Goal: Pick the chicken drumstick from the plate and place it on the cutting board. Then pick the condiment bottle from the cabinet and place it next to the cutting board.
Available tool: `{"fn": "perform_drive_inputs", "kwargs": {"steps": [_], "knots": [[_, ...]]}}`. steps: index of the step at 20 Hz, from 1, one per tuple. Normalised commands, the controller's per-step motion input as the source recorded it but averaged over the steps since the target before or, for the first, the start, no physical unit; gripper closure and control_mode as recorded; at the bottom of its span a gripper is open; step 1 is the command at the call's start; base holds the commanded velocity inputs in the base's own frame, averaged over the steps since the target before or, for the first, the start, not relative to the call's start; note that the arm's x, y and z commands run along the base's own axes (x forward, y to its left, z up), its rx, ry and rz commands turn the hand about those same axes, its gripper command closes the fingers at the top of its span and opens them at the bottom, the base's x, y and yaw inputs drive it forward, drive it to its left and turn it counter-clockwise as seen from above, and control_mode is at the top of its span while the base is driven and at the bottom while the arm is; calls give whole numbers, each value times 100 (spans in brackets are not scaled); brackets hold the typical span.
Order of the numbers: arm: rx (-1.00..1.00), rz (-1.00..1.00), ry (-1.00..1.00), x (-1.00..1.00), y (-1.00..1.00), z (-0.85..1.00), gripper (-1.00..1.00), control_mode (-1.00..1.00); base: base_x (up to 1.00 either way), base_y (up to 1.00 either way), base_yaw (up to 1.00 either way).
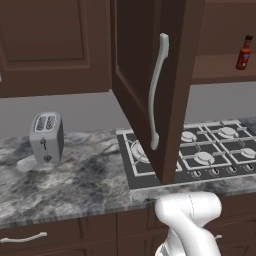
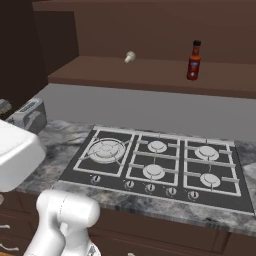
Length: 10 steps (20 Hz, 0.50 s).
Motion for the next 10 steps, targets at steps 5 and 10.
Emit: {"fn": "perform_drive_inputs", "kwargs": {"steps": [5, 10], "knots": [[10, 0, 0, 22, -17, 0, -100, -100, 0, 0, 0], [7, 0, 0, 12, -32, 0, -100, -100, 0, 0, 0]]}}
